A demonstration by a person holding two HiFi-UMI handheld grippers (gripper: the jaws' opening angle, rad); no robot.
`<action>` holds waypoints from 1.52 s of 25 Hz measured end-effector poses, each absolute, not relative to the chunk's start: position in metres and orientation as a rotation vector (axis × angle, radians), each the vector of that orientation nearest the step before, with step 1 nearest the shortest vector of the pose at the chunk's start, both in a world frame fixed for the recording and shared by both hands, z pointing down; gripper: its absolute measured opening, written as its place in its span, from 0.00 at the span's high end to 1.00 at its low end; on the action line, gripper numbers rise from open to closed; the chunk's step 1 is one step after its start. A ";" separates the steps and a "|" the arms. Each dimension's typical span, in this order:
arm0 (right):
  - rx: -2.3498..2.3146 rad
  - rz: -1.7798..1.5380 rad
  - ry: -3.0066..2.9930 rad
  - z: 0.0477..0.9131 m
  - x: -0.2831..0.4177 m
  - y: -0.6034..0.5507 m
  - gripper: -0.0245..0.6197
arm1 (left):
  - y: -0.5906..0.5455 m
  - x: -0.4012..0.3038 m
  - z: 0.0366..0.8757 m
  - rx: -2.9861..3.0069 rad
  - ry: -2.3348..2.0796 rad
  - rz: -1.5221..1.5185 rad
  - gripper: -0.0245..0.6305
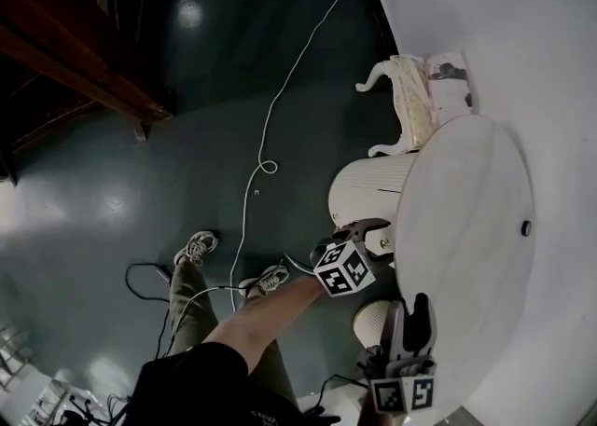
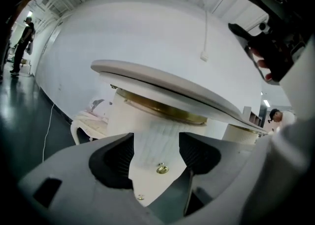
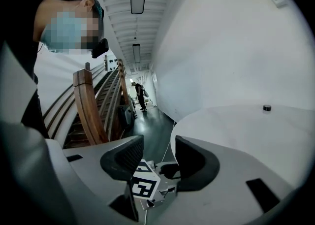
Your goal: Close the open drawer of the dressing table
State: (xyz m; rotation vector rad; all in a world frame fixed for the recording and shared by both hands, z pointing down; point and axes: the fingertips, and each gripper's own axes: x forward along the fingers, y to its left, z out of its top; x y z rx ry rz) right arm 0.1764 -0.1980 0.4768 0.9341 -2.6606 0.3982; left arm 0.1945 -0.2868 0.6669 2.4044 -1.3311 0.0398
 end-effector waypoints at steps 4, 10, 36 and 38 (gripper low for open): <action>1.006 0.418 -2.644 0.474 0.179 -0.192 0.65 | -0.266 0.176 0.667 2.390 -1.323 0.101 0.52; 1.142 0.440 -2.591 0.478 0.181 -0.179 0.65 | -0.234 0.155 0.654 2.421 -1.301 0.172 0.53; 1.528 0.474 -2.385 0.462 0.182 -0.083 0.85 | -0.097 0.087 0.520 2.704 -1.184 0.380 0.89; 1.580 0.472 -2.370 0.456 0.187 -0.078 0.87 | -0.090 0.087 0.510 2.733 -1.146 0.402 0.90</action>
